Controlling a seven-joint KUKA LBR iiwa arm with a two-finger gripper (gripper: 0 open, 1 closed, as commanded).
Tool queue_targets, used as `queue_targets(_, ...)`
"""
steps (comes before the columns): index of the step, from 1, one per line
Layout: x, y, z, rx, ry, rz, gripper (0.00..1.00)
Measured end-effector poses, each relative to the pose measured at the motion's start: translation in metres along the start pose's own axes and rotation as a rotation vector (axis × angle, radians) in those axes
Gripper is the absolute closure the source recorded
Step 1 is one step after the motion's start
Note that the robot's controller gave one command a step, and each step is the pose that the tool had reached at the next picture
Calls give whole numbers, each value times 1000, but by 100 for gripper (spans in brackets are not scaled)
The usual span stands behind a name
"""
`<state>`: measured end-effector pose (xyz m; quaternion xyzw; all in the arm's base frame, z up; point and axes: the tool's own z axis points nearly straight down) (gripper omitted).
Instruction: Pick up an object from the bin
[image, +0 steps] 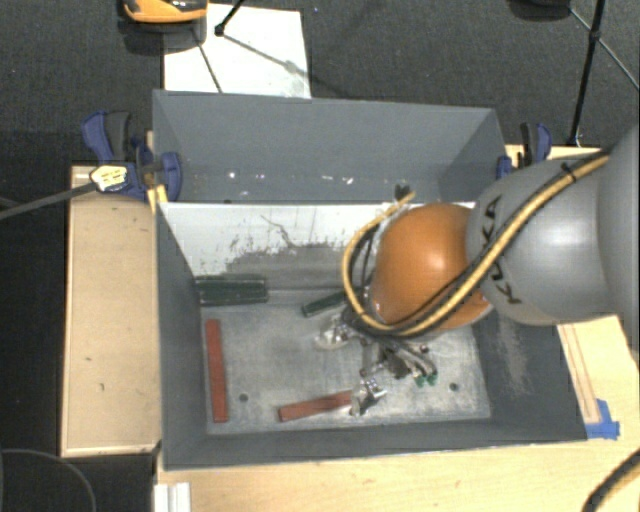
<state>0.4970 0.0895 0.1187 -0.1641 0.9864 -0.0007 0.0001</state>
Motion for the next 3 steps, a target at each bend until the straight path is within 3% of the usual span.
queue_targets(1,-4,27,45,-2,-9,-163,100)
queue_targets(2,-4,27,45,-2,-9,-162,100)
queue_targets(3,-8,30,-121,0,-7,-221,100)
